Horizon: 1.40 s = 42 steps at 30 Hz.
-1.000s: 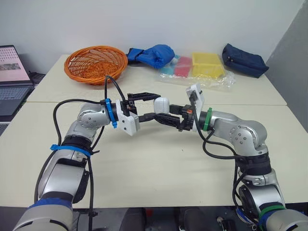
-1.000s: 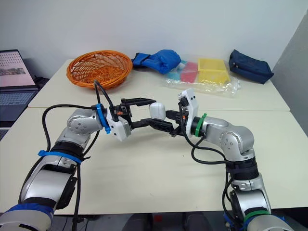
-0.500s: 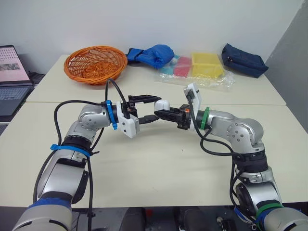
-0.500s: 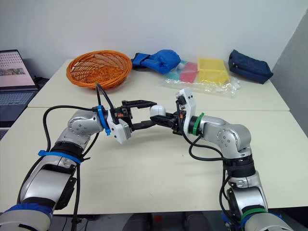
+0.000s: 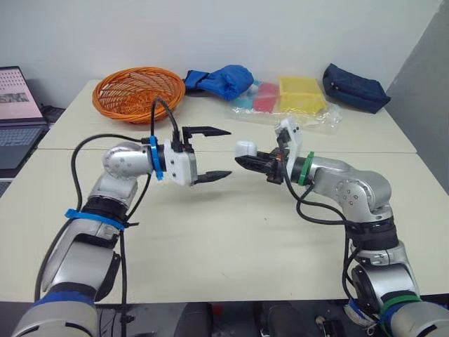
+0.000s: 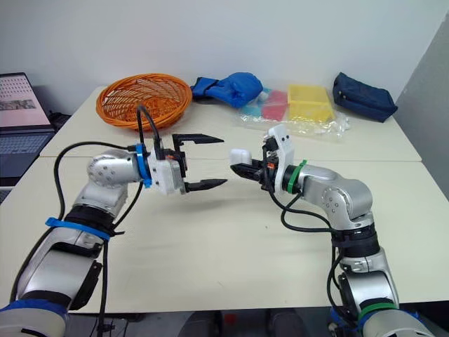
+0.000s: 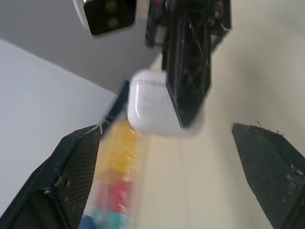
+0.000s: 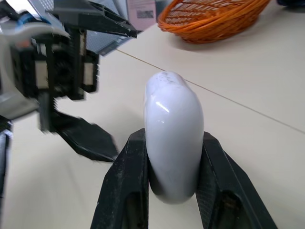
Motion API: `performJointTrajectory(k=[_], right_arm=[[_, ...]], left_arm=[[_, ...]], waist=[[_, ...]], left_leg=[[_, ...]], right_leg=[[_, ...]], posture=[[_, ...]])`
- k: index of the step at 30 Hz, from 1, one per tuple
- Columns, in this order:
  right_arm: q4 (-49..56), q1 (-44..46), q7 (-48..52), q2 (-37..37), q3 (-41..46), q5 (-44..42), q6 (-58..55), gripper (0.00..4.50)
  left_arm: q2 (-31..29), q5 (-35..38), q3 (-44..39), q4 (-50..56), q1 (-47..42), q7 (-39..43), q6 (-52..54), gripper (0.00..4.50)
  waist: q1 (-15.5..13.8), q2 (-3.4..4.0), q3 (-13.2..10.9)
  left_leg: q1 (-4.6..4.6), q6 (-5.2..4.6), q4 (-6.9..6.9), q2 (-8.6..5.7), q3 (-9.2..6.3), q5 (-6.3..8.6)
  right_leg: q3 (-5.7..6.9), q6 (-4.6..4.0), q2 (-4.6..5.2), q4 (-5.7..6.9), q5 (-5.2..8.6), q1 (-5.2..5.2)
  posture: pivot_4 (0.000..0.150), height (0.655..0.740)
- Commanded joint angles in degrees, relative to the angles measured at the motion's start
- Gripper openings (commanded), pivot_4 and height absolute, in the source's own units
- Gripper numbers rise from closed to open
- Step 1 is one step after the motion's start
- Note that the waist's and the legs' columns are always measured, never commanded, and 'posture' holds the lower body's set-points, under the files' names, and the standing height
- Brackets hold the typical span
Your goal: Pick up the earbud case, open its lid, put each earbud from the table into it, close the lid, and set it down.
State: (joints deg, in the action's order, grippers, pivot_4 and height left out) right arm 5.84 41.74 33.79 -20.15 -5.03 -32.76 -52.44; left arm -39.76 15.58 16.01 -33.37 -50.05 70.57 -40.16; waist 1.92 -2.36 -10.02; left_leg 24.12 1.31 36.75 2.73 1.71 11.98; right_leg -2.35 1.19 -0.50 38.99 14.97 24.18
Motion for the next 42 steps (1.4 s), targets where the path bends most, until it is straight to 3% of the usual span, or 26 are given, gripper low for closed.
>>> performJointTrajectory(k=[1, 3, 5, 10, 13, 16, 36, 39, 42], right_arm=[[0.6, 0.3, 1.9, -2.9, -5.1, 7.2, 7.4, 0.87], [-0.8, 0.6, 3.4, -5.2, -11.0, 14.6, 14.8, 0.87], [-2.8, 0.7, 3.7, -4.9, -14.1, 18.5, 18.7, 0.87], [-4.0, 1.6, 4.9, -3.1, -16.0, 21.7, 20.8, 0.87], [-3.0, 1.2, 5.1, -1.4, -15.8, 21.7, 19.6, 0.87], [-2.6, 1.4, 5.1, -0.6, -15.7, 22.6, 19.1, 0.87], [0.5, 1.3, 6.4, 1.2, -16.5, 26.9, 17.5, 0.87], [0.5, 1.6, 6.2, 2.0, -16.0, 26.7, 17.1, 0.87], [0.2, 2.1, 6.2, 2.4, -15.9, 26.9, 17.0, 0.87]], left_arm=[[-2.1, 2.0, -0.1, 4.8, -5.5, 6.7, 19.0, 4.5], [-2.6, 2.1, 1.2, 6.9, -10.3, 10.9, 34.6, 4.5], [-2.3, -1.3, 4.2, 7.2, -14.4, 15.9, 40.7, 4.5], [-2.0, -7.6, 9.8, 5.0, -18.4, 21.5, 39.7, 4.5], [1.1, -12.0, 10.0, -0.9, -20.3, 21.4, 34.5, 3.97], [3.4, -14.4, 9.5, -4.1, -21.1, 19.6, 32.2, 3.06], [7.7, -18.7, 6.6, -10.2, -23.1, 18.9, 28.9, 3.06], [7.6, -18.7, 6.4, -9.5, -22.6, 19.5, 29.5, 2.52], [7.7, -18.7, 6.3, -9.0, -22.2, 19.7, 29.8, 1.62]], waist=[[0.0, 0.01, 0.0], [0.0, 0.01, 0.0], [0.0, 0.01, 0.0], [0.0, 0.07, 0.0], [0.0, 0.09, -0.1], [-0.1, 0.09, -0.1], [-0.1, 0.09, -0.1], [-0.1, 0.09, -0.1], [-0.1, 0.09, -0.1]], left_leg=[[0.0, 0.0, 0.0, 0.0, -0.01, 0.0], [0.11, 0.0, 0.11, 0.01, -0.09, 0.0], [0.19, 0.0, 0.17, -0.01, -0.13, 0.0], [0.21, -0.01, 0.15, 0.0, -0.09, 0.0], [0.23, -0.01, 0.15, 0.07, -0.12, 0.0], [0.26, -0.01, 0.15, 0.11, -0.16, 0.0], [0.34, -0.01, 0.19, 0.07, -0.17, 0.0], [0.34, -0.01, 0.19, 0.07, -0.16, 0.0], [0.35, -0.01, 0.21, 0.06, -0.16, 0.0]], right_leg=[[0.0, 0.0, -0.02, 0.0, 0.0, 0.0], [0.03, 0.0, -0.11, -0.01, 0.0, 0.05], [0.05, 0.01, -0.13, 0.0, 0.01, 0.08], [-0.04, -0.02, -0.16, -0.03, 0.03, 0.13], [-0.02, -0.06, -0.24, 0.02, 0.04, 0.2], [0.0, -0.1, -0.28, 0.04, 0.03, 0.21], [0.0, -0.09, -0.23, 0.02, 0.03, 0.25], [0.0, -0.09, -0.24, 0.03, 0.03, 0.25], [-0.01, -0.09, -0.23, 0.03, 0.03, 0.25]], posture=[[0.15, 0.74], [0.15, 0.74], [0.15, 0.74], [0.15, 0.74], [0.15, 0.74], [0.15, 0.74], [0.15, 0.74], [0.15, 0.74], [0.15, 0.74]])
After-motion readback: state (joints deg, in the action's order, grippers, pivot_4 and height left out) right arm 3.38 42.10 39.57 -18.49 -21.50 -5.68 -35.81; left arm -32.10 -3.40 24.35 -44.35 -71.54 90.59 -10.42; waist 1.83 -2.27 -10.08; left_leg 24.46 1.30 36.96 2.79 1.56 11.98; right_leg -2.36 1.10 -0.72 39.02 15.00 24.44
